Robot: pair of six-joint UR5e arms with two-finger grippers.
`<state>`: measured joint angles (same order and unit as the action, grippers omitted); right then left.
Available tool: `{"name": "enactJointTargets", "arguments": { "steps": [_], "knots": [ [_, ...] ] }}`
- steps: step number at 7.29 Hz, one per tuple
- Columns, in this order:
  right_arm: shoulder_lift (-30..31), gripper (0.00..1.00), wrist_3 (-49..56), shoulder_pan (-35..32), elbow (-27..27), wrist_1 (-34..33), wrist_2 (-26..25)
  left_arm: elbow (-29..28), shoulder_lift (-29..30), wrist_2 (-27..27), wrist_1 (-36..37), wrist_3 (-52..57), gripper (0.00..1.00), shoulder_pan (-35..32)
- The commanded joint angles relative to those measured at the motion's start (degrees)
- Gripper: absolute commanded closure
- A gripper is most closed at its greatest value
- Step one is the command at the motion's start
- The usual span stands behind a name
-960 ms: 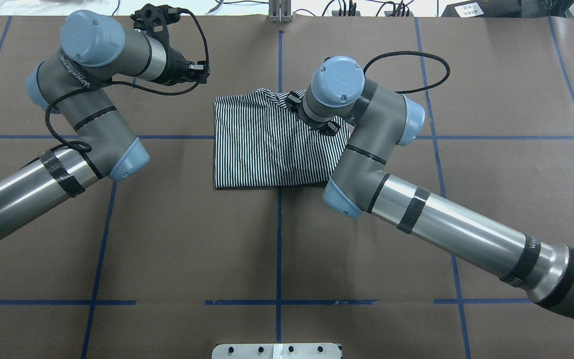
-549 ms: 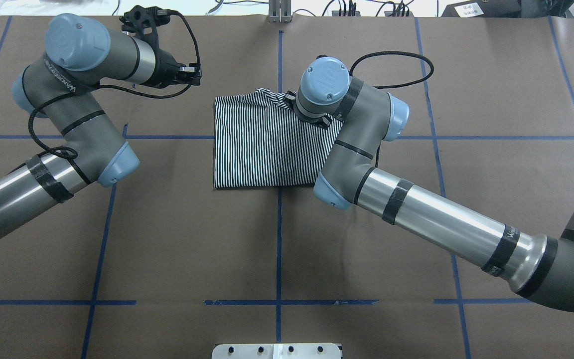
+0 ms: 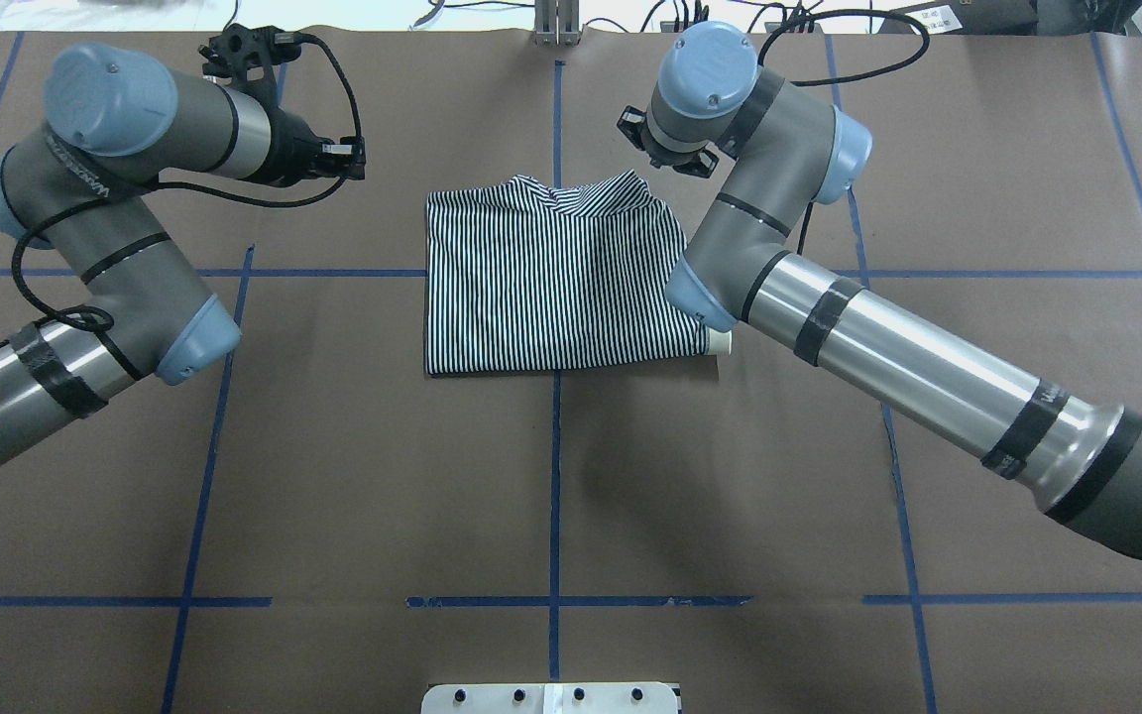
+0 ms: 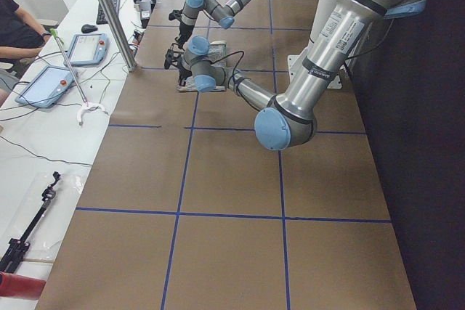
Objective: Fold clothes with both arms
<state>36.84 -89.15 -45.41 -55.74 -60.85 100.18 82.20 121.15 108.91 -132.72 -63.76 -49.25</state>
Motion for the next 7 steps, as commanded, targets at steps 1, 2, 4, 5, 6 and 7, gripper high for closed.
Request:
{"name": "enactJointTargets", "arguments": {
  "steps": [1,2,4,5,6,7],
  "knots": [
    [5.6,1.00,6.8,-5.5,-4.8,-0.2,6.3,3.1,-5.5,0.9,0.0,9.2,1.00,-3.5],
    [12.8,1.00,12.8,-10.2,-11.1,-0.7,12.6,3.3,-8.8,2.3,-0.1,13.9,1.00,-5.7],
    [22.8,0.00,27.5,-19.7,-15.0,-0.9,21.3,3.3,-14.2,7.1,0.0,27.3,1.00,-13.3],
    [27.2,0.00,35.6,-24.4,-16.0,-0.9,23.3,3.2,-17.1,9.3,0.1,34.0,1.00,-18.5],
    [30.5,0.00,47.1,-30.5,-15.9,-2.7,27.8,3.2,-18.6,12.3,1.4,41.1,0.97,-24.5],
    [32.7,0.00,60.6,-36.6,-16.4,-8.7,31.1,3.4,-18.5,16.0,8.7,50.3,0.81,-31.3]
  ]
}}
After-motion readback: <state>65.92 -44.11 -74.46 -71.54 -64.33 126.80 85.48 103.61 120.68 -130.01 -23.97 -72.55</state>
